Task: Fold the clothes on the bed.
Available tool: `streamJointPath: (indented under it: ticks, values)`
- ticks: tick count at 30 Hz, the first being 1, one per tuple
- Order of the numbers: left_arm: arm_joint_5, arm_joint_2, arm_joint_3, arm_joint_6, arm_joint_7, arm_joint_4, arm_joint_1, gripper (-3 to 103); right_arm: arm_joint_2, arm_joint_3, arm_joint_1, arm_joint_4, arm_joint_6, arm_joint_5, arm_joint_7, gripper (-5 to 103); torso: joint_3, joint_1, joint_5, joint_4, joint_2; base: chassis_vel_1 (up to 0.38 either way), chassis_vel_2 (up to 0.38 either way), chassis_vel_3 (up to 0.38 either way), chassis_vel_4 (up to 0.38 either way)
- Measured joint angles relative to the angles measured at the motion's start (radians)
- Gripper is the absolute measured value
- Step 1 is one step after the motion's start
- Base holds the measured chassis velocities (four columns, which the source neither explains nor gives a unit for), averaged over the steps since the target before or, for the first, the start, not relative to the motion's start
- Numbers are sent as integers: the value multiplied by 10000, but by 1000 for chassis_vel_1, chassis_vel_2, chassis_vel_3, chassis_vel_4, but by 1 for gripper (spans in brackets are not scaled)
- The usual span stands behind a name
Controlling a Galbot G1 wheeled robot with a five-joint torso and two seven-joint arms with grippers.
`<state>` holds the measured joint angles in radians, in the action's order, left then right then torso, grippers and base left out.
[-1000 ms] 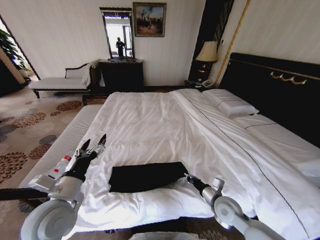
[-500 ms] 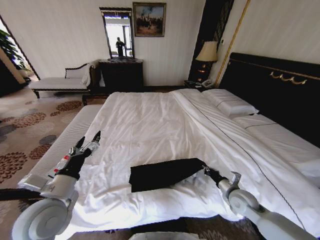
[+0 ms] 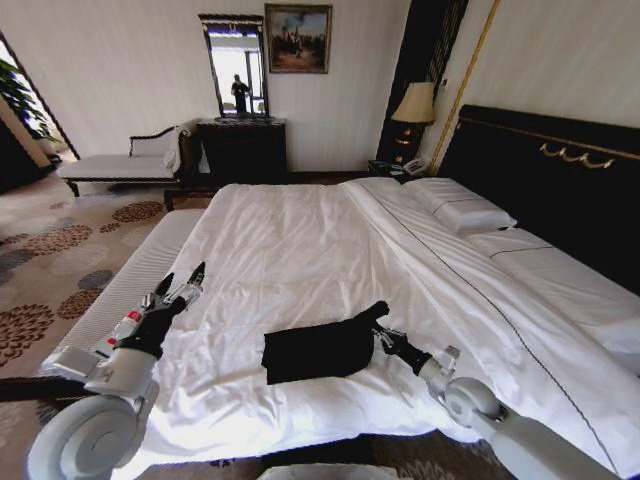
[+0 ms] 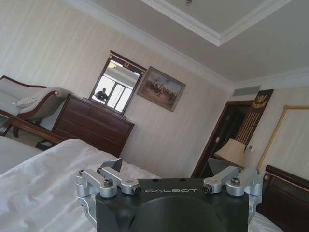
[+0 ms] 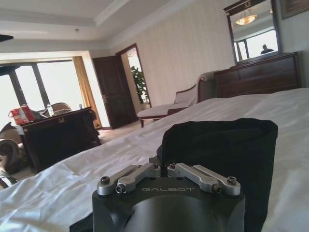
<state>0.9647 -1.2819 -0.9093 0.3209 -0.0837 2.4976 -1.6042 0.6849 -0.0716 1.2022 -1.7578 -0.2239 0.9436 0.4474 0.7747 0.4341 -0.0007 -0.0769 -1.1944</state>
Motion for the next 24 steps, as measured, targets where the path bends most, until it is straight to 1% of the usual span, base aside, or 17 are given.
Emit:
streamJointPath:
  ticks: [1, 2, 5, 6, 10, 11, 14, 16, 22, 24]
  values:
    - [-11, -22, -18, 1, -5, 4, -14, 100, 111, 341, -434, 177, -64, 21, 292, 1, -1, 0, -3, 1, 0, 0, 0, 0, 0]
    - [-11, -22, -18, 1, -5, 4, -14, 100, 111, 341, -434, 177, -64, 21, 292, 1, -1, 0, -3, 1, 0, 0, 0, 0, 0]
    - [-74, -100, -70, 8, -14, 12, -78, 100, 642, 1554, -1731, 954, -162, -46, 1003, 1, 1, 1, 1, 1, 0, 0, 0, 0, 0]
    - [-74, -100, -70, 8, -14, 12, -78, 100, 642, 1554, -1731, 954, -162, -46, 1003, 1, 1, 1, 1, 1, 0, 0, 0, 0, 0]
    - [-154, -184, -129, 17, -24, 18, -150, 100, 1113, 2720, -2733, 1824, -167, -47, 1468, 1, 1, 1, 1, 2, 1, 0, 0, 0, 0]
    - [-154, -184, -129, 17, -24, 18, -150, 100, 1113, 2720, -2733, 1824, -167, -47, 1468, 1, 1, 1, 1, 2, 1, 0, 0, 0, 0]
    - [-180, -239, -200, 24, -31, 20, -208, 100, 1162, 3425, -3221, 2265, -140, -29, 1714, 1, 0, 1, -1, 0, 0, 0, 0, 0, 0]
    - [-186, -303, -224, 25, -33, 21, -238, 100, 1142, 3693, -3399, 2415, -124, -38, 1883, 1, 0, 1, -1, -1, 1, 0, 0, 0, 0]
    - [-291, -447, -196, 26, -35, 23, -258, 100, 1111, 4128, -3625, 2540, -100, -42, 2083, 1, 1, 1, 0, -2, 1, 0, 0, 0, 0]
    - [-356, -521, -155, 27, -37, 24, -256, 100, 1150, 4304, -3783, 2600, -77, -58, 2311, 1, 0, 1, -1, -2, 0, 0, 0, 0, 0]
